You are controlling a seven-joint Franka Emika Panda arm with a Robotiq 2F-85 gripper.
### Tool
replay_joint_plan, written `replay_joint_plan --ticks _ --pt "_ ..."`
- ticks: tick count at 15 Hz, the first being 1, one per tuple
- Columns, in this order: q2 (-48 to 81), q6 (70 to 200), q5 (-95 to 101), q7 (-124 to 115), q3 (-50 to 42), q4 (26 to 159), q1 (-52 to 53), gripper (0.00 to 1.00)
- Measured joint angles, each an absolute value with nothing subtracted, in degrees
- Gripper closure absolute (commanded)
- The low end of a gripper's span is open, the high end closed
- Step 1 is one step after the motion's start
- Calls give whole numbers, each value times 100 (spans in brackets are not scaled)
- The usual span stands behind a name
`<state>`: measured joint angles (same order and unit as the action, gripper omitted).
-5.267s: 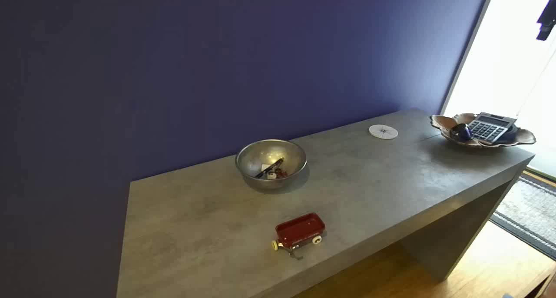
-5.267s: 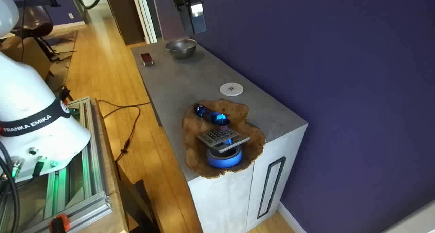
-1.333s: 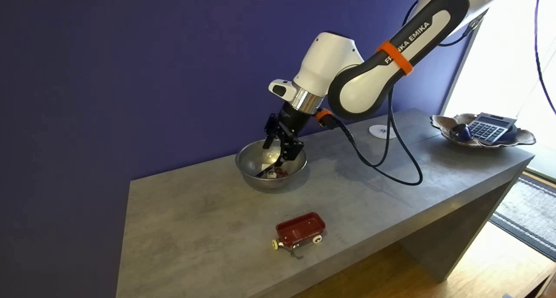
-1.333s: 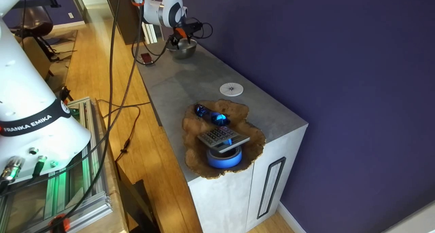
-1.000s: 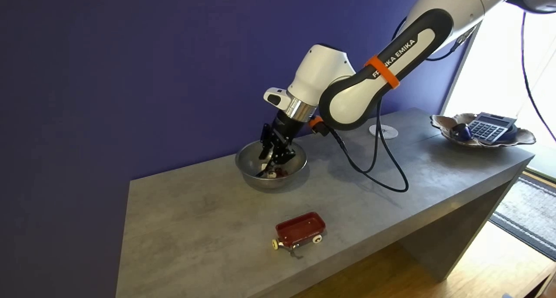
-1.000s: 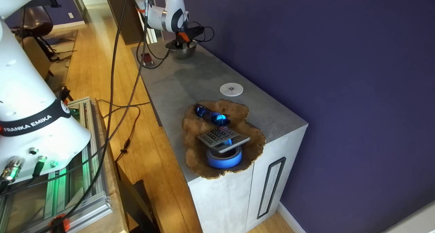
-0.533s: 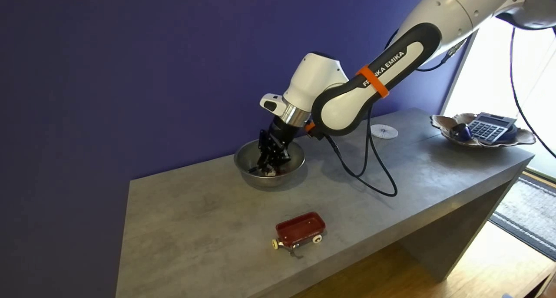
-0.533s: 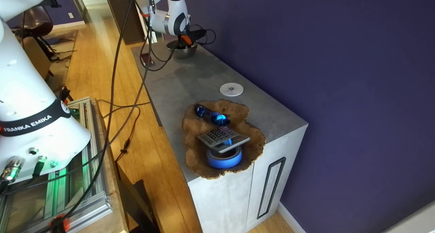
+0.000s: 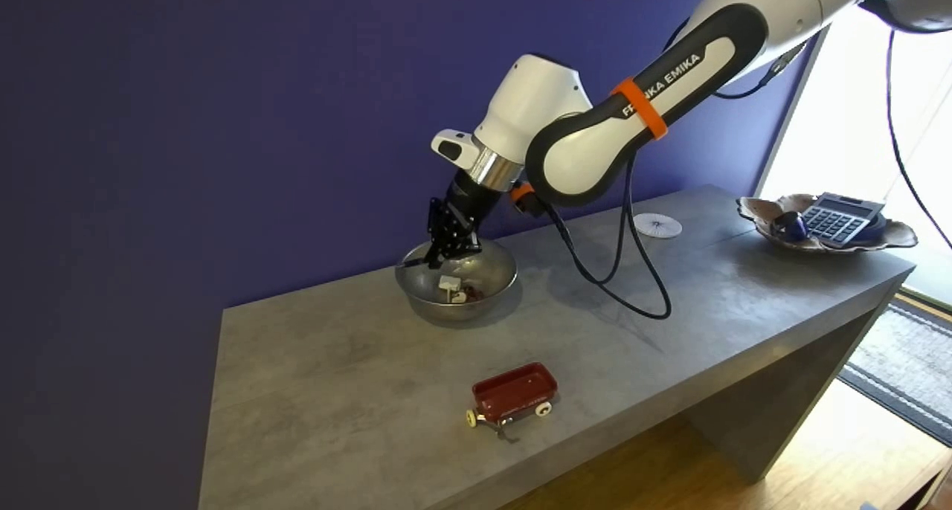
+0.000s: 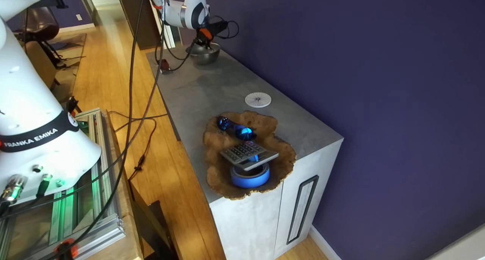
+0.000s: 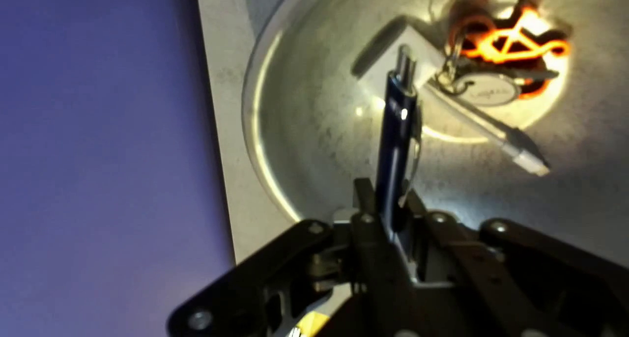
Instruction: Take the pen out of the bowl
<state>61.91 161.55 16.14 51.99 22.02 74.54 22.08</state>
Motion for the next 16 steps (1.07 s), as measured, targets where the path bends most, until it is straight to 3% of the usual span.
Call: replay_joint_plan --ticks 7,13,16 --pt "4492 16139 1613 4254 2105 9143 2339 97" --pt "3538 16350 1339 4159 3101 10801 1860 97" --pt "3098 16360 1282 3437 2985 11583 1880 97"
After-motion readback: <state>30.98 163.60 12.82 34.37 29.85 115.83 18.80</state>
